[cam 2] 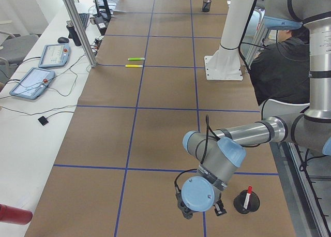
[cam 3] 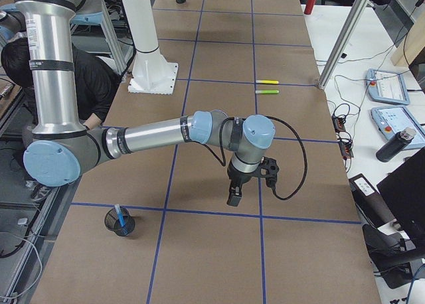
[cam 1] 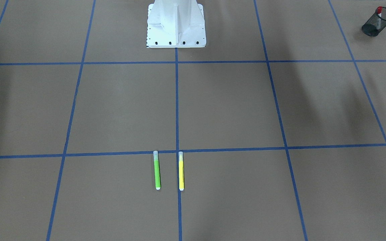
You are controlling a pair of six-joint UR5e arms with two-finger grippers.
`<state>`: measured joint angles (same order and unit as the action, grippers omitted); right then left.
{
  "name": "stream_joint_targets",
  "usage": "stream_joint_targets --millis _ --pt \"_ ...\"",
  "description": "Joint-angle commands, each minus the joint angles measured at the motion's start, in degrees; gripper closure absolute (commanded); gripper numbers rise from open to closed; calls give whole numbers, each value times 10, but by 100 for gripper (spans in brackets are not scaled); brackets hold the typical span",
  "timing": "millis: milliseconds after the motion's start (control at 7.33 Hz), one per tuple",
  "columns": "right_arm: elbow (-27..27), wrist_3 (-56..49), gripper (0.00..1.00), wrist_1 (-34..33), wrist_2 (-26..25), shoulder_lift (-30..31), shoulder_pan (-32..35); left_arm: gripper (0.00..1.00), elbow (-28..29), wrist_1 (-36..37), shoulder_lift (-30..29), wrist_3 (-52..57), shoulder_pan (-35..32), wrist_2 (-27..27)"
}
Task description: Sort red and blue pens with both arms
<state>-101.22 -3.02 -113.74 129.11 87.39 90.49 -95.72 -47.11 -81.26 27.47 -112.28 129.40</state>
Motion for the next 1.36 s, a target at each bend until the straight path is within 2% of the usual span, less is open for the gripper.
stream_joint_targets --millis 0,136,273,409,545,955,1227 --pt "-2 15 1 34 4 -3 -6 0 -7 -78 -70 -1 5 1" --pt "2 17 1 44 15 -5 -10 0 -8 -139 -71 -9 17 7" --pt "11 48 1 76 38 -5 -12 0 -8 -193 -72 -81 55 34" --pt "13 117 1 100 41 -6 -27 0 -8 -269 -71 -150 78 37" --pt "23 161 1 145 40 -5 -37 0 -6 -330 -68 -169 107 38" --pt "131 172 1 294 40 -4 -37 0 -7 -434 -71 -309 202 38" --pt "139 217 1 310 41 -5 -37 0 -6 -480 -71 -318 225 38"
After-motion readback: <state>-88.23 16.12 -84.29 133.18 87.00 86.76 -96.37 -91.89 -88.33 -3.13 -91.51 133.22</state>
